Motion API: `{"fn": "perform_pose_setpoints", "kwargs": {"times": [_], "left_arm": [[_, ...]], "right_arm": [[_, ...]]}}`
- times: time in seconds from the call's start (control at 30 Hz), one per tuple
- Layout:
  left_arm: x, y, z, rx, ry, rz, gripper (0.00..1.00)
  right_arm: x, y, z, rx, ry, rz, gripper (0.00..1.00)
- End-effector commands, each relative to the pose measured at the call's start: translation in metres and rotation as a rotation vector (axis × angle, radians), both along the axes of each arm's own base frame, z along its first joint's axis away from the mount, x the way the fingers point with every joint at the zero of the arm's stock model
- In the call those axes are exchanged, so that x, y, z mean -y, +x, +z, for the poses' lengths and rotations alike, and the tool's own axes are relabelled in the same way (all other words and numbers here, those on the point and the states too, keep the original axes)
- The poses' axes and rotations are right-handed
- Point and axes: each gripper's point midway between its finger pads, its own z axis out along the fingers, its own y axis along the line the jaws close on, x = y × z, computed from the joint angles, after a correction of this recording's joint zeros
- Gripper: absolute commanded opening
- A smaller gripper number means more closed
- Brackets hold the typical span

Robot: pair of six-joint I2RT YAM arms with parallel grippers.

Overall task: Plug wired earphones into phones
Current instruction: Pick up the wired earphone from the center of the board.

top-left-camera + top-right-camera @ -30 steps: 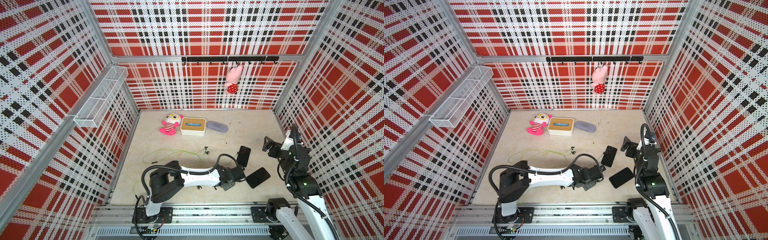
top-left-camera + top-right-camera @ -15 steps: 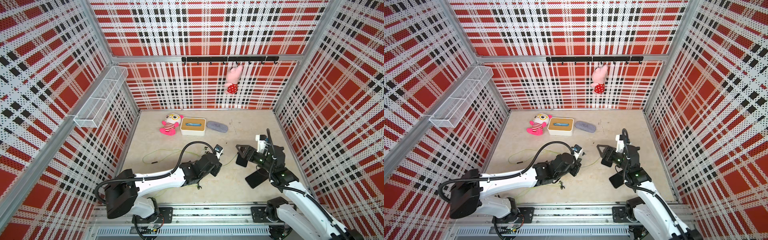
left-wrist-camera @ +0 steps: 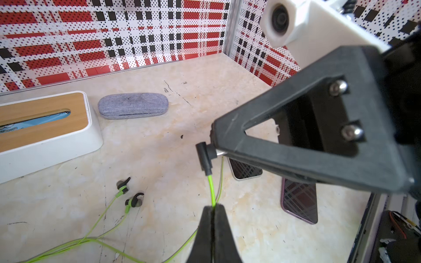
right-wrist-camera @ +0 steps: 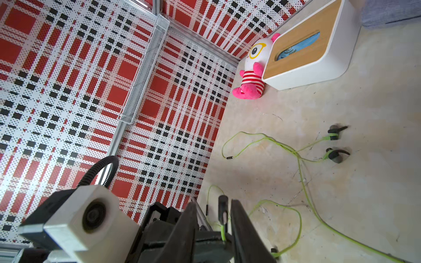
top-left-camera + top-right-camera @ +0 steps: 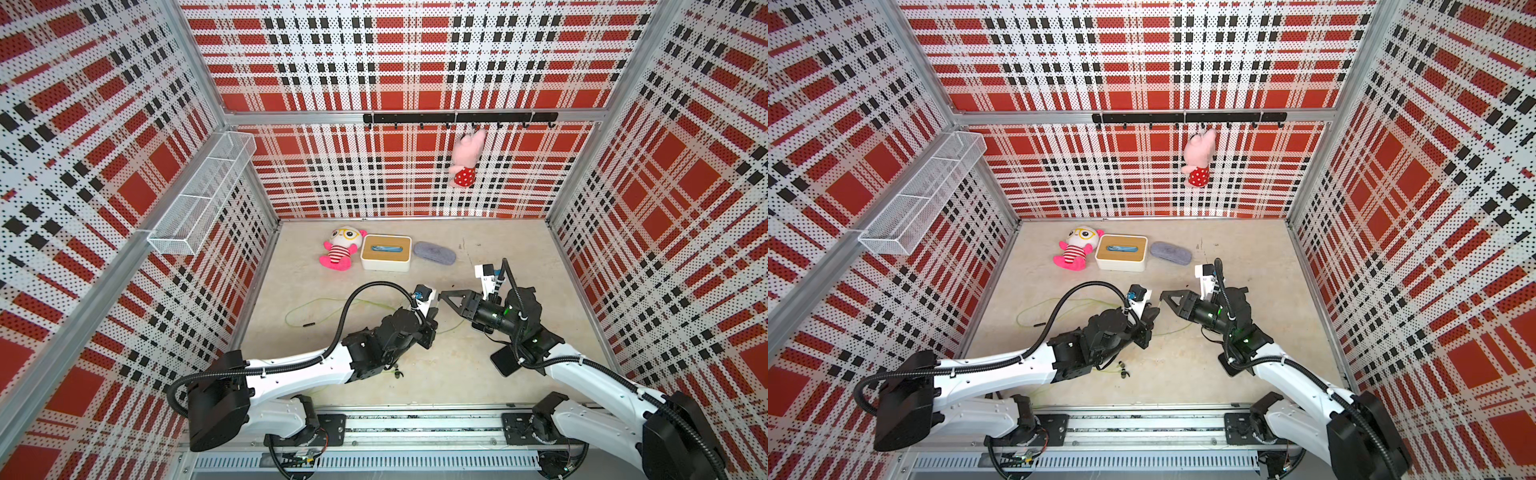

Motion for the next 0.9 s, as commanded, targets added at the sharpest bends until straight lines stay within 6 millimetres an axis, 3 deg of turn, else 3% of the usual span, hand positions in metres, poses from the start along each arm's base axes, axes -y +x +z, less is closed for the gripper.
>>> {"fn": "perform_pose_setpoints", "kwargs": {"times": [0.0, 0.13, 0.3, 0.43, 0.5, 0.57, 0.67, 0.77, 0.87], "left_arm": [[-0.003, 0.001, 0.01, 0.026, -0.025, 0.016, 0.0], [-0.002, -0.002, 0.012, 0.03, -0.025, 0.006, 0.0], [0.0, -0.006, 0.014, 0.043, -0.02, -0.011, 0.0], [0.001, -0.008, 0.015, 0.049, -0.014, -0.02, 0.0], [0.0, -0.008, 0.014, 0.046, -0.019, -0.029, 0.01], [-0.002, -0.007, 0.015, 0.042, -0.04, -0.049, 0.31], [-0.008, -0.007, 0.029, 0.048, -0.121, -0.107, 0.62], [-0.014, -0.022, 0.054, 0.097, -0.217, -0.225, 0.68], [-0.019, -0.037, 0.075, 0.146, -0.273, -0.332, 0.63]], "right_arm": [[-0.002, 0.0, 0.014, 0.031, 0.02, -0.005, 0.19], [0.0, -0.001, 0.01, 0.029, 0.004, -0.011, 0.12], [-0.001, 0.0, 0.008, 0.025, -0.005, -0.01, 0.11], [-0.002, 0.0, 0.008, 0.036, -0.017, -0.008, 0.0], [0.0, 0.001, 0.011, 0.063, -0.038, -0.014, 0.0], [0.003, 0.001, 0.012, 0.095, -0.07, -0.031, 0.0], [0.005, -0.001, 0.02, 0.179, -0.109, -0.021, 0.0], [0.001, -0.011, 0.029, 0.28, -0.121, 0.035, 0.0], [-0.004, -0.029, 0.041, 0.402, -0.103, 0.117, 0.0]]}}
